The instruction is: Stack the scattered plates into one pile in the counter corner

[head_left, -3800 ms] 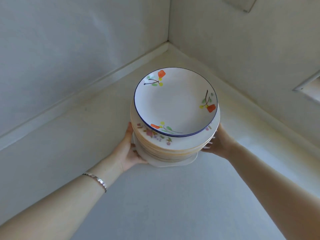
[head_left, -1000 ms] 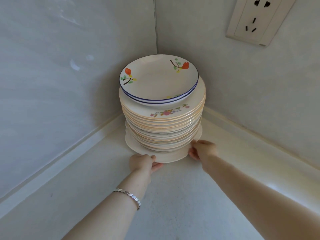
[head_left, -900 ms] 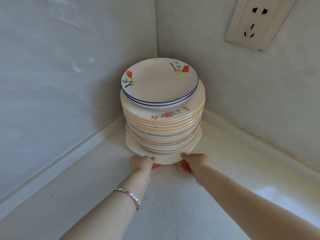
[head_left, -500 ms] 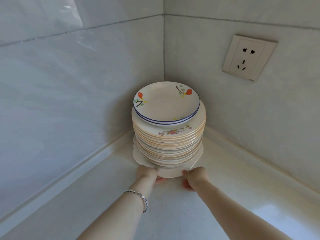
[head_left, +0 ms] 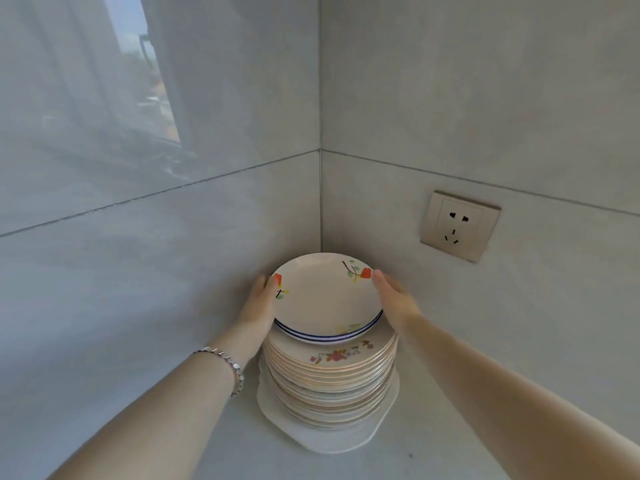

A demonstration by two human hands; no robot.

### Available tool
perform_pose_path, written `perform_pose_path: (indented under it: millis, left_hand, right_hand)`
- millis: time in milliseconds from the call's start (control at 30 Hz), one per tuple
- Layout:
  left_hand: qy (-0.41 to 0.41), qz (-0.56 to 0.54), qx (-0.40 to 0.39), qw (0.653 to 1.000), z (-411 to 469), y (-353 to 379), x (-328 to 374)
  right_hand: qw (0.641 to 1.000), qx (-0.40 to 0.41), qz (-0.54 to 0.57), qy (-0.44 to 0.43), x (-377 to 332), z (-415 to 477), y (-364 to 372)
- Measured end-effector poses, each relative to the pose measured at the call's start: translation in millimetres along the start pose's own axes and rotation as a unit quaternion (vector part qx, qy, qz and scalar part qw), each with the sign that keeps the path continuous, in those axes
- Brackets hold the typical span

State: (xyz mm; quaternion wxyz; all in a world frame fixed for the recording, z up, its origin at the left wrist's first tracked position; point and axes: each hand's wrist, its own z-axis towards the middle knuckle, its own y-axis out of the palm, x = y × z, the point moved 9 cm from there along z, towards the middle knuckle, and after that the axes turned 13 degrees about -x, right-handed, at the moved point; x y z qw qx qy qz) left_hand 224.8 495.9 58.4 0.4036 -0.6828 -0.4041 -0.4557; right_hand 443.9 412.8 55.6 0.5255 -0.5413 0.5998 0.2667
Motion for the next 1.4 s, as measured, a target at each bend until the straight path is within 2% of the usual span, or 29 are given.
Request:
perform_pose_path:
  millis: [67, 167, 267, 467, 567, 667, 733, 833, 967, 1133, 1200, 1333, 1400]
  left_hand:
    - [0.010, 0.012, 0.002, 1.000, -2, 9, -5]
    - [0.048, 0.051, 0.011, 0.997, 1, 13, -8]
    - [0.052, 0.063, 0.015, 0.997, 5, 12, -15]
    - [0.034, -0.022, 0.002, 0.999, -1, 9, -21]
    - [0.005, -0.078, 0.016, 0.997, -3, 5, -27]
    - [-0.054, -0.191, 0.044, 0.979, -7, -1, -45]
    - [-0.090, -0.221, 0.039, 0.970, -4, 1, -60]
    - [-0.098, -0.209, 0.020, 0.973, 1, 8, -73]
    - [-0.061, -0.191, -0.012, 0.980, 7, 16, -74]
    - [-0.044, -0.154, 0.000, 0.987, 6, 13, -68]
    - [-0.051, -0.107, 0.009, 0.993, 1, 9, -59]
    - [-0.091, -0.013, 0.054, 0.994, -24, -11, -51]
    - [-0.136, 0.013, 0.075, 0.988, -53, -21, -46]
  right_hand:
    - [1.000, -0.001, -0.022, 0.005, 3, 6, 9]
    - [0.999, 0.035, 0.017, -0.027, 10, 2, 3]
    - [1.000, 0.021, 0.001, -0.017, 16, -2, 1]
    - [1.000, 0.014, 0.014, -0.004, 20, 4, 6]
    - [0.996, 0.021, 0.083, -0.003, 27, 7, 2]
    - [0.975, 0.025, 0.217, 0.041, 47, 11, -2]
    - [0.961, 0.022, 0.265, 0.074, 59, 13, -1]
    - [0.965, 0.034, 0.235, 0.107, 77, 20, 3]
    - [0.968, 0.048, 0.229, 0.093, 92, 27, 4]
    - [0.974, 0.038, 0.199, 0.100, 95, 30, 4]
    - [0.981, 0.037, 0.163, 0.102, 85, 24, 1]
    - [0.992, 0.026, 0.003, 0.121, 74, -10, -1]
    - [0.981, 0.013, -0.070, 0.181, 74, -44, 4]
